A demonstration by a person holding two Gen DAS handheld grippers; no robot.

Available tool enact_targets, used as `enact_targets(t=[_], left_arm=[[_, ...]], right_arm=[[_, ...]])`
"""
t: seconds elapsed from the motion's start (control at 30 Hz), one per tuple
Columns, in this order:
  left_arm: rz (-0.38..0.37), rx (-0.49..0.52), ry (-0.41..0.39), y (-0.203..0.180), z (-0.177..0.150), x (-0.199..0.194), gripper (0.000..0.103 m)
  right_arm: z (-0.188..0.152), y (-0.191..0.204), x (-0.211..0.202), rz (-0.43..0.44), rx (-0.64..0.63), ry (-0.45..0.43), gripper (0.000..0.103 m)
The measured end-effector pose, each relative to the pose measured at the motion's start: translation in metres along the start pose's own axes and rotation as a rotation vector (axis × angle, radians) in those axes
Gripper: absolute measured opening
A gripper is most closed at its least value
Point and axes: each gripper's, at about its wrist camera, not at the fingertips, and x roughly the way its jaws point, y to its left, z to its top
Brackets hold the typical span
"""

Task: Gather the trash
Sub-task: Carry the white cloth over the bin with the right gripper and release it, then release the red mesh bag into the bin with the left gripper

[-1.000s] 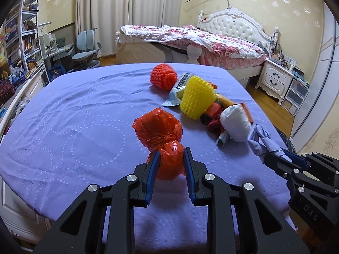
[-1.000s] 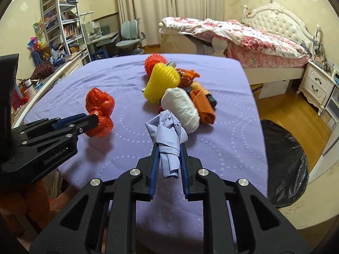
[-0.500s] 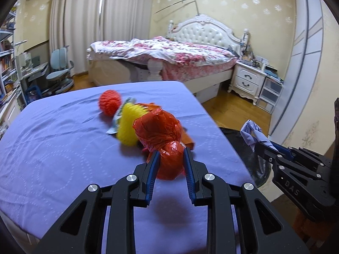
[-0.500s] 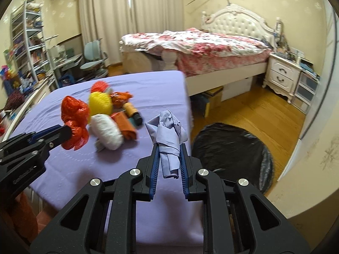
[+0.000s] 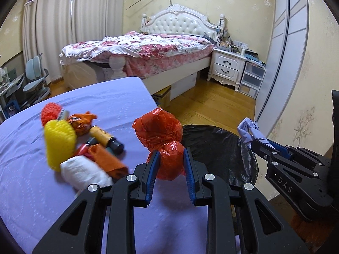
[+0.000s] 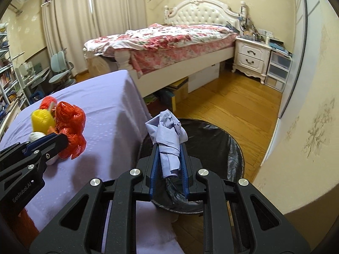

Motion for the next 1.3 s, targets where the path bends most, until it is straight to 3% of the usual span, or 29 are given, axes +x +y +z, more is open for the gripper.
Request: enact_targets(t=[0.3,0.7,0.83,0.97,1.07,1.3], left_arm=[[0.000,0.044,0.041,-0.027,0.012,0.040,0.026],[0.024,0.072,0.089,-0.040,0.012,0.060,0.029],[0.041,0.075,0.074,-0.043,0.010,0.055,0.056],[0.048,0.073,0.056,-0.044,0.011,0.050,0.068],[0.053,0.062,0.050,-0.041,0.010,0.046,0.070],[0.085,0.017,0.059,-0.027,0.004,0.035,0.072]], right_arm=[[-0.004,-0.027,0.026,-0.032,0.042,0.031,0.018],[0.000,-0.043,0.043,-0.050,0.068,0.043,0.019],[-0.003,-0.046,0.045,-0.058,0.074,0.043,0.022],[-0.004,-0.048,0.042,-0.073,0.080,0.034,0.031],[-0.004,-0.049,0.038,-0.082,0.086,0.024,0.040],[-0.006,-0.042,0.030,-0.077,0.081,0.019,0.047]])
